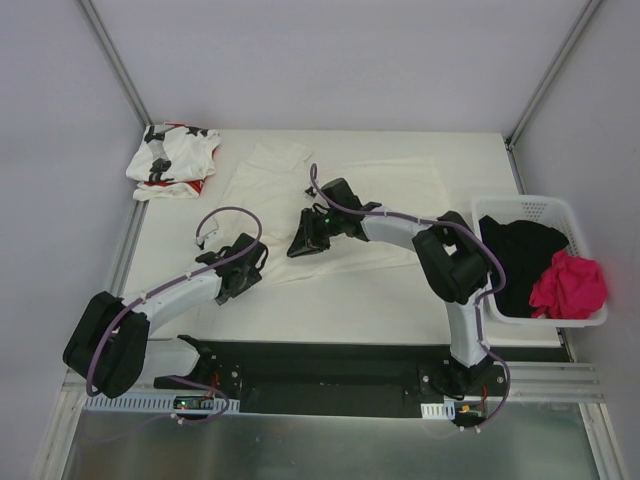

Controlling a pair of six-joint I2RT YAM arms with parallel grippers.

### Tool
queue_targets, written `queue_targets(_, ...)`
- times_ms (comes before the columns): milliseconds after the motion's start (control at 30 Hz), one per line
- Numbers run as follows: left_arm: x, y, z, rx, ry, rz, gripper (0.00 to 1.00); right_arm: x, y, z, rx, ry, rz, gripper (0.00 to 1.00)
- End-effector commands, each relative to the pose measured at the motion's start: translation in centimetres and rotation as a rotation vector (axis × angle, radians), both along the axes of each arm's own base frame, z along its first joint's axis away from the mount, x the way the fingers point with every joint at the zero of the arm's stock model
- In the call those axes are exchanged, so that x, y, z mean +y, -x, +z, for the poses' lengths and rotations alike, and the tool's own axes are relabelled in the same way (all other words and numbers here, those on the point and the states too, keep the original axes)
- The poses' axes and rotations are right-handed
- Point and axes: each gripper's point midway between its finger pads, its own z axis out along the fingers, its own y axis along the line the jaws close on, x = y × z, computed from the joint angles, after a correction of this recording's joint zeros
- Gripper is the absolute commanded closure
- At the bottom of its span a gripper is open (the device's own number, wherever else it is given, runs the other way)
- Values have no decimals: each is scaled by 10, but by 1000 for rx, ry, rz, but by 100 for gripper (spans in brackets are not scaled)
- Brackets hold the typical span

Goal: Fold and stack the t-shirts
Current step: Fold the flattened tshirt in 1/3 of the way

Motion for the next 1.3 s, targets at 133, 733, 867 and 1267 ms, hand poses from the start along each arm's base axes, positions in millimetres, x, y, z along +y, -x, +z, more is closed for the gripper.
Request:
queue_targets(133, 2, -16, 17, -29, -38, -7, 30, 24, -31, 7, -39, -58, -4, 80)
queue_targets(733, -5, -22, 14, 31, -20, -47, 30, 22, -72, -41, 21, -3, -105, 80)
queue_targets(867, -3, -18, 11, 35, -22, -45, 30, 18, -88, -42, 23, -7, -133, 80)
queue_targets(1267, 2, -7, 4, 50, -13, -30, 30, -6, -136, -45, -17, 26, -216, 78)
